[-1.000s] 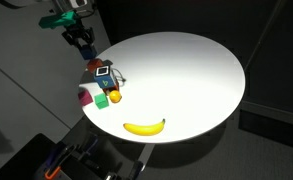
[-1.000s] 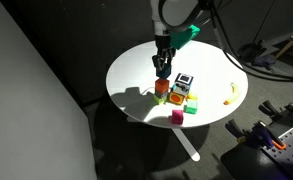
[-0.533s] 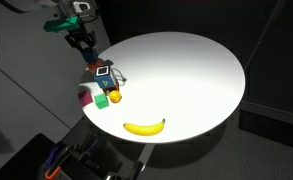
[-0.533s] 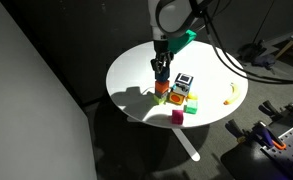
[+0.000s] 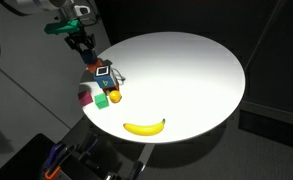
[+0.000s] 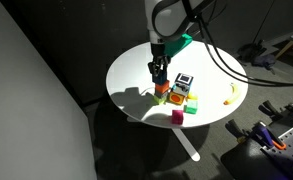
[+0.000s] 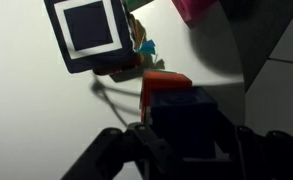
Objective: Pick up the blue block and put it on the orange block
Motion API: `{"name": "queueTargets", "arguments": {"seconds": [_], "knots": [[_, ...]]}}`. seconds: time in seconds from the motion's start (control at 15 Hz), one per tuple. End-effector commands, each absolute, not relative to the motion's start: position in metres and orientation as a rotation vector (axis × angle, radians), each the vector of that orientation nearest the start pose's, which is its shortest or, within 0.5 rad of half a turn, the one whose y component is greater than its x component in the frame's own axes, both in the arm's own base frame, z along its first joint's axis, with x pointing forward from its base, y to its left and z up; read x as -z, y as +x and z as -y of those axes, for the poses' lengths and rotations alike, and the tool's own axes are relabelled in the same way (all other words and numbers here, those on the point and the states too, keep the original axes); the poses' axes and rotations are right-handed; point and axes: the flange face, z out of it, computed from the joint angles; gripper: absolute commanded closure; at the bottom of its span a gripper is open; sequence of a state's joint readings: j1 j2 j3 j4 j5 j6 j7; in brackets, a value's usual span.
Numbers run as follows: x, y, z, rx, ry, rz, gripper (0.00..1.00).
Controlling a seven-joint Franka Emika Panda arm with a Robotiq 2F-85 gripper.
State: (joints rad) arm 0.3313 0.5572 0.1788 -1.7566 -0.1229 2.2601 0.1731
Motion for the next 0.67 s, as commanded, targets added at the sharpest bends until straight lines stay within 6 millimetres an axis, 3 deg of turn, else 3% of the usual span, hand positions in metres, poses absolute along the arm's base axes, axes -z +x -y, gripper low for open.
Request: {"name": "queueTargets", "arguments": {"seconds": [0.0, 0.6], "knots": [[-0.2573, 0.5859, -0.3156, -0.052, -3.088, 0.611, 0.68], [-0.2661, 0.5844, -0.3176, -0.05, -3.101, 0.616, 0.68]]}}
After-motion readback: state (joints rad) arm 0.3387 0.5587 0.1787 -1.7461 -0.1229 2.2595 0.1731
